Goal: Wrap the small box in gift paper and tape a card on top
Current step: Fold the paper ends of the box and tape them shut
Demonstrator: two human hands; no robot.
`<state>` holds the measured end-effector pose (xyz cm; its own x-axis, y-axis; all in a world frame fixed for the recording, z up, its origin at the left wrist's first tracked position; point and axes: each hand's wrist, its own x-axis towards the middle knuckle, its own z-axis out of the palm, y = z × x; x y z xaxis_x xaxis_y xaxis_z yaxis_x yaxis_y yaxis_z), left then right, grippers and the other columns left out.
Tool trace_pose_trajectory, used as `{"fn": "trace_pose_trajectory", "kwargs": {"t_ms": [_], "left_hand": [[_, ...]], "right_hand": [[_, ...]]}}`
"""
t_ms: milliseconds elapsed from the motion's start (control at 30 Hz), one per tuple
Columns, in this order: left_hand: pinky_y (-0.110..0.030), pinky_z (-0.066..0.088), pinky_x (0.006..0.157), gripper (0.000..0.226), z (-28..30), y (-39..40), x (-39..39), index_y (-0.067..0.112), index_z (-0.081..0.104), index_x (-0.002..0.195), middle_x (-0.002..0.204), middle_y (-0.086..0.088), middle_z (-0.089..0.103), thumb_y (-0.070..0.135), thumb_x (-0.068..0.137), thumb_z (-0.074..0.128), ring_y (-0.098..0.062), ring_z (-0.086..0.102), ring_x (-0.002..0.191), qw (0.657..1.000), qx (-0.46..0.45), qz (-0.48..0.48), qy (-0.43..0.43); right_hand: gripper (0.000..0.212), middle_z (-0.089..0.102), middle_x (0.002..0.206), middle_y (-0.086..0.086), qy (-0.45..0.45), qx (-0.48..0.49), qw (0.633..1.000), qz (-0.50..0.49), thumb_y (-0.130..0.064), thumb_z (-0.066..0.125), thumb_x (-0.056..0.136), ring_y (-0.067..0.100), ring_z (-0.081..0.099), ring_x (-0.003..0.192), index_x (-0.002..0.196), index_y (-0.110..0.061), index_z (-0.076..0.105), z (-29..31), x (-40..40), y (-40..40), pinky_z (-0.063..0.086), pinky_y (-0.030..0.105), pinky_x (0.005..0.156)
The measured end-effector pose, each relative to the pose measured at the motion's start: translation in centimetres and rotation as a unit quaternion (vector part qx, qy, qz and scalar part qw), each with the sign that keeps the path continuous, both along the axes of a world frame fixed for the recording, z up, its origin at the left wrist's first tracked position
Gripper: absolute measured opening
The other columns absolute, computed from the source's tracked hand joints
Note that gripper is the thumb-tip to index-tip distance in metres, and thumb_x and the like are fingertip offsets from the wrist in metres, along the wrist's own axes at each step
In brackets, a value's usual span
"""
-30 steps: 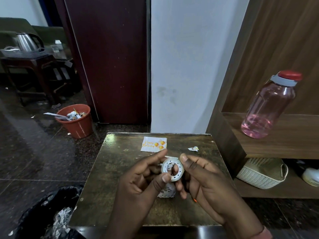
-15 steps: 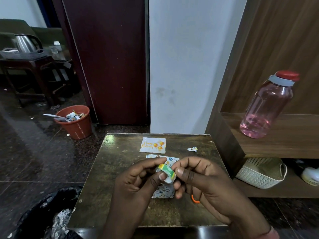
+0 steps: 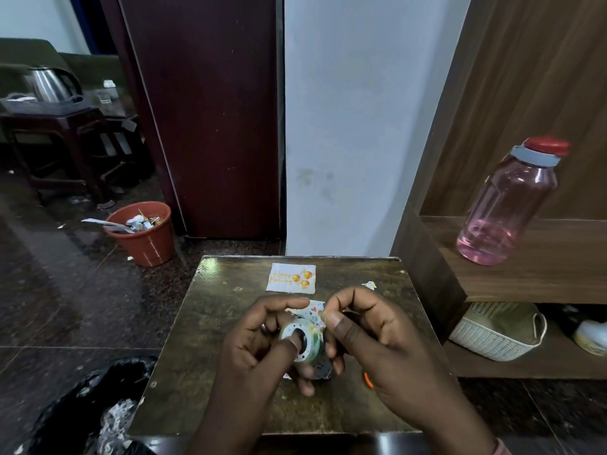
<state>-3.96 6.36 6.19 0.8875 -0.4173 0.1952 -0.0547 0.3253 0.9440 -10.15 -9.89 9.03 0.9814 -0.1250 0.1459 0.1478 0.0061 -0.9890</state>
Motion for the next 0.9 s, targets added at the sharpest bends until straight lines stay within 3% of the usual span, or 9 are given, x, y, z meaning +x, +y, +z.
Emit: {"fn": "trace_pose_trajectory", "kwargs": {"t_ms": [167,300,400,500,600,667,767,833,900], "left_hand": [[-0.022,0.039,0.039,0.038,0.2,0.3,0.1,0.012,0.076,0.096,0.051,-0.015,0.052,0.029,0.064,0.065,-0.017,0.036,0.027,0.995,-0.006,-0.082,0.064],[-0.019,0.037,0.038,0.037,0.3,0.5,0.2,0.002,0.072,0.087,0.046,-0.015,0.048,0.032,0.066,0.069,-0.015,0.037,0.026,0.984,-0.005,-0.142,0.112],[-0.026,0.047,0.042,0.038,0.3,0.6,0.4,-0.003,0.070,0.083,0.055,-0.021,0.056,0.031,0.067,0.073,-0.017,0.043,0.031,0.980,0.001,-0.165,0.114],[-0.032,0.052,0.046,0.037,0.4,0.8,0.6,0.001,0.072,0.092,0.062,-0.025,0.060,0.029,0.068,0.071,-0.019,0.052,0.038,0.981,0.010,-0.165,0.102],[-0.027,0.044,0.047,0.040,0.5,1.1,0.8,0.017,0.073,0.111,0.053,-0.020,0.054,0.031,0.074,0.068,-0.022,0.053,0.035,0.983,0.042,-0.156,0.086],[-0.022,0.042,0.043,0.037,0.4,1.3,1.0,0.017,0.076,0.111,0.050,-0.019,0.054,0.033,0.078,0.066,-0.024,0.056,0.037,0.983,0.075,-0.156,0.067],[-0.031,0.053,0.050,0.030,0.4,1.1,0.9,0.005,0.075,0.094,0.078,-0.025,0.070,0.028,0.075,0.071,-0.033,0.067,0.062,0.980,0.065,-0.174,0.072],[-0.036,0.057,0.056,0.024,0.5,0.8,0.7,0.004,0.070,0.085,0.099,-0.025,0.073,0.024,0.073,0.075,-0.033,0.069,0.074,0.980,0.057,-0.177,0.074],[-0.034,0.055,0.054,0.021,0.7,0.6,0.5,0.010,0.070,0.087,0.088,-0.030,0.070,0.022,0.072,0.076,-0.031,0.068,0.064,0.977,0.059,-0.187,0.077]], "right_hand": [[0.009,0.055,0.071,0.001,-0.044,-0.045,0.997,-0.032,-0.032,0.063,0.095,0.015,0.050,0.067,0.093,-0.023,0.064,0.2,-0.1,0.9,0.044,0.033,0.062],[0.005,0.058,0.075,-0.007,-0.073,-0.031,0.996,-0.033,-0.021,0.061,0.095,0.006,0.054,0.068,0.091,-0.019,0.064,0.3,-0.1,1.1,0.045,0.019,0.065],[0.007,0.058,0.073,-0.003,-0.066,-0.013,0.997,-0.034,-0.022,0.061,0.094,0.009,0.056,0.067,0.090,-0.017,0.064,0.3,-0.1,1.1,0.046,0.023,0.063],[0.012,0.056,0.070,0.004,-0.051,-0.006,0.997,-0.052,-0.027,0.060,0.095,0.021,0.049,0.066,0.091,-0.016,0.064,0.3,0.1,1.2,0.043,0.034,0.060],[0.014,0.056,0.068,0.004,-0.034,-0.008,0.996,-0.082,-0.028,0.060,0.095,0.021,0.048,0.064,0.088,-0.018,0.064,0.3,0.2,1.2,0.042,0.035,0.058],[0.017,0.055,0.065,0.004,-0.032,-0.029,0.993,-0.106,-0.026,0.060,0.100,0.017,0.048,0.061,0.085,-0.020,0.064,0.2,0.2,0.9,0.041,0.031,0.058],[0.019,0.054,0.063,0.000,-0.033,-0.051,0.991,-0.119,-0.014,0.059,0.102,0.009,0.047,0.056,0.083,-0.016,0.064,0.6,0.1,0.6,0.040,0.018,0.054],[0.016,0.053,0.063,0.000,-0.032,-0.050,0.992,-0.113,-0.011,0.059,0.101,0.007,0.046,0.055,0.086,-0.011,0.063,0.7,-0.1,0.5,0.039,0.015,0.052],[0.015,0.052,0.062,0.001,-0.036,-0.045,0.992,-0.111,-0.013,0.060,0.102,0.008,0.045,0.055,0.086,-0.012,0.063,0.7,-0.1,0.5,0.039,0.017,0.052]]}}
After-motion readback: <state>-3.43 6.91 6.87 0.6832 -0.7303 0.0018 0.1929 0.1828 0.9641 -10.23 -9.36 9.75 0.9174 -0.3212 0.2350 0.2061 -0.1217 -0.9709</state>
